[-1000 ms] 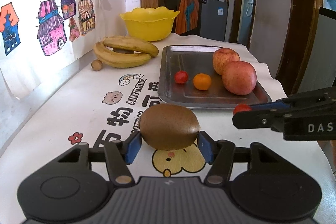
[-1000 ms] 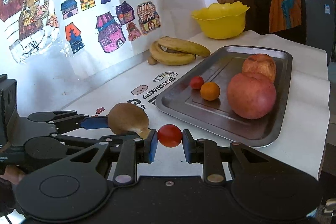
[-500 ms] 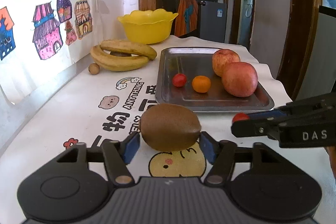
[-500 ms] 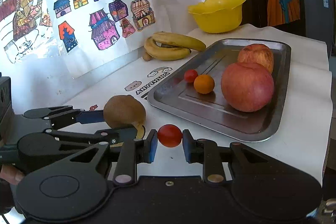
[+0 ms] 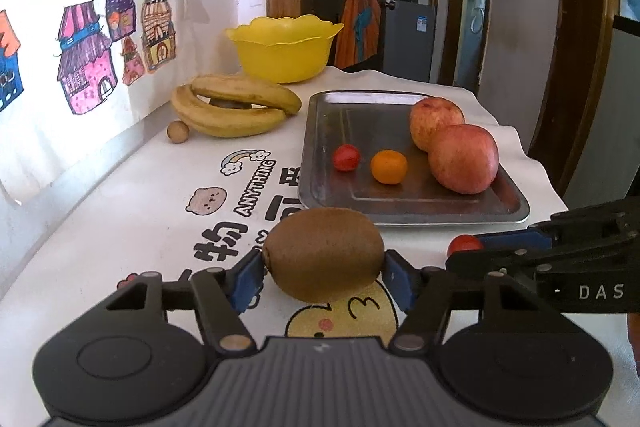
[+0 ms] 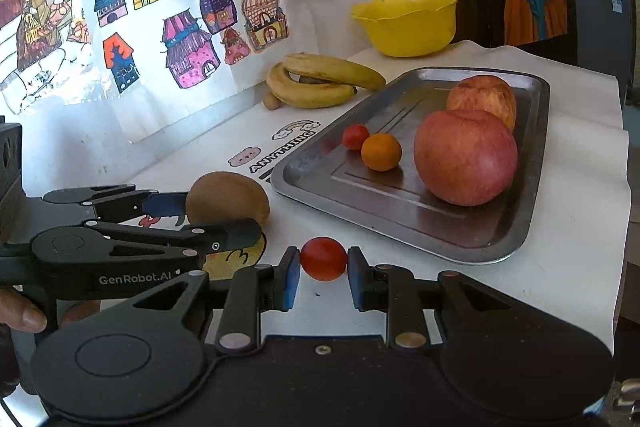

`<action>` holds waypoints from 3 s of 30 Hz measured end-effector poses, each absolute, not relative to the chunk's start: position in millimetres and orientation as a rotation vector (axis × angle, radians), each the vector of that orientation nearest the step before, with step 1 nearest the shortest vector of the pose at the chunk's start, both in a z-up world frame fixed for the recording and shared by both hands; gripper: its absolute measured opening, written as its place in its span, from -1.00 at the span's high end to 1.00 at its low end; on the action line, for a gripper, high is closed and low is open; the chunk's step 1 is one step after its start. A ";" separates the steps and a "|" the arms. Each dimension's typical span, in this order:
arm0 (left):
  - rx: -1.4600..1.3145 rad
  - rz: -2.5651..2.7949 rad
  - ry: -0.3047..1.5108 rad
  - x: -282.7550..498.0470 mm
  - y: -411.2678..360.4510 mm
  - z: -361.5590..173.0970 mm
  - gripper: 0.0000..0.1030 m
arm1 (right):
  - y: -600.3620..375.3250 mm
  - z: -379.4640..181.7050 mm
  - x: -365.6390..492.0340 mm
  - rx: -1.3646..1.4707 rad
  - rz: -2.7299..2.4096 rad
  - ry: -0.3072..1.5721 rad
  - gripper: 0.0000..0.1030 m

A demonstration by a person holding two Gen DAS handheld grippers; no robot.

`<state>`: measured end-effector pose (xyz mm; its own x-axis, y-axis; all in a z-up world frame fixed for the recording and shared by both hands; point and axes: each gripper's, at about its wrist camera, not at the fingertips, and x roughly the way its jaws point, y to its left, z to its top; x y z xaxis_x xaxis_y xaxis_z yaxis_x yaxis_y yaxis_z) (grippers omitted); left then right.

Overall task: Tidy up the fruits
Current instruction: 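Carry the tomato onto the metal tray and open the right tool while the left tool releases the kiwi there, then lift both open tools away from the tray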

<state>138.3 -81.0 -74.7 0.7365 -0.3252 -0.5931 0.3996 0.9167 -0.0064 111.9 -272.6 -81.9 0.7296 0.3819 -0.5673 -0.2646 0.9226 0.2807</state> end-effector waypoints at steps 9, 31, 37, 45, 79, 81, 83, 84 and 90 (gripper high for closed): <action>0.059 -0.397 0.579 142.9 -82.4 -61.7 -0.33 | -282.2 -66.8 116.3 0.191 0.337 0.593 0.47; 0.042 -0.393 0.599 189.3 -132.0 -68.5 -0.33 | -323.5 -82.3 136.3 0.291 0.231 0.588 0.47; 0.045 -0.378 0.612 193.8 -132.7 -74.4 -0.33 | -320.9 -88.2 142.7 0.287 0.233 0.614 0.46; 0.074 -0.377 0.598 191.3 -137.5 -77.0 -0.34 | -315.9 -90.3 146.1 0.266 0.221 0.629 0.45; -0.025 -0.339 0.355 110.0 -65.8 8.8 -0.99 | -291.6 0.4 48.4 0.190 0.174 0.374 -0.89; -0.022 -0.318 0.330 100.4 -54.9 17.0 -0.99 | -284.7 9.5 39.2 0.178 0.183 0.348 -0.96; -0.010 -0.297 0.304 90.0 -43.6 25.5 -0.99 | -276.2 18.8 30.5 0.170 0.196 0.329 -0.99; -0.004 -0.286 0.294 85.3 -37.8 28.9 -0.99 | -271.6 23.2 27.0 0.166 0.205 0.323 -0.99; 0.023 -0.211 0.246 55.7 0.2 49.5 -0.99 | -234.9 53.5 7.2 0.154 0.298 0.302 -0.99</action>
<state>55.7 0.2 49.5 0.9478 -0.2048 -0.2445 0.2104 0.9776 -0.0032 7.2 -234.9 53.5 0.9115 0.3106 -0.2698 -0.2648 0.9448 0.1931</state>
